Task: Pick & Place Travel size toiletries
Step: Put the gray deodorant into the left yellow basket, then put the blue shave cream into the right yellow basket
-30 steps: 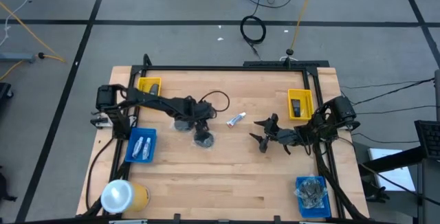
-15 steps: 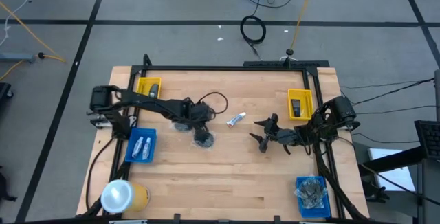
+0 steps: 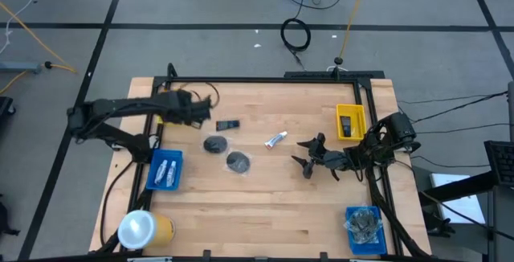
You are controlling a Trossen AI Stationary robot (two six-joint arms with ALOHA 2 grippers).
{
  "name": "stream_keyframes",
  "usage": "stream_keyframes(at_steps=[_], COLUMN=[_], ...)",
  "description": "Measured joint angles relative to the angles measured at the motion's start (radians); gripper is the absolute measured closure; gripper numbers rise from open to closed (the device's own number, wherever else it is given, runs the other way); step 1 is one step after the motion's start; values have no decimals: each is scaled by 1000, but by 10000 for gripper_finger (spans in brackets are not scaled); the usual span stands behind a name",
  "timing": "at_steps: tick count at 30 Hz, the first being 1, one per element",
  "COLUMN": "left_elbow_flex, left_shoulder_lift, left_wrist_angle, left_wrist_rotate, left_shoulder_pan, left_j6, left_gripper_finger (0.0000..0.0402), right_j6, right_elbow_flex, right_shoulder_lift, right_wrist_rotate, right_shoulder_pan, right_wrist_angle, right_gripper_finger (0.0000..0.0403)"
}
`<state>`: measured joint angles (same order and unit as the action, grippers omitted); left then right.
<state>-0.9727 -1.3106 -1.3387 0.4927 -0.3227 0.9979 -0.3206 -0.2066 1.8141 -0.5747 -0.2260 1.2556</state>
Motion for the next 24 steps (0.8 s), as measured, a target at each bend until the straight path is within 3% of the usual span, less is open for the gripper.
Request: stream_keyframes(at_steps=[10, 24], left_elbow_flex=[136, 159], left_shoulder_lift=[-11, -11], left_wrist_angle=[126, 189], left_wrist_rotate=[-52, -58], left_shoulder_pan=[-331, -444], left_j6=[-167, -371], left_gripper_finger=[172, 110], right_j6=[0, 3], right_elbow_flex=[0, 0], right_shoulder_lift=[0, 0], right_wrist_rotate=[0, 0], right_shoulder_pan=[0, 0], right_wrist_angle=[1, 1], right_gripper_finger=[124, 124])
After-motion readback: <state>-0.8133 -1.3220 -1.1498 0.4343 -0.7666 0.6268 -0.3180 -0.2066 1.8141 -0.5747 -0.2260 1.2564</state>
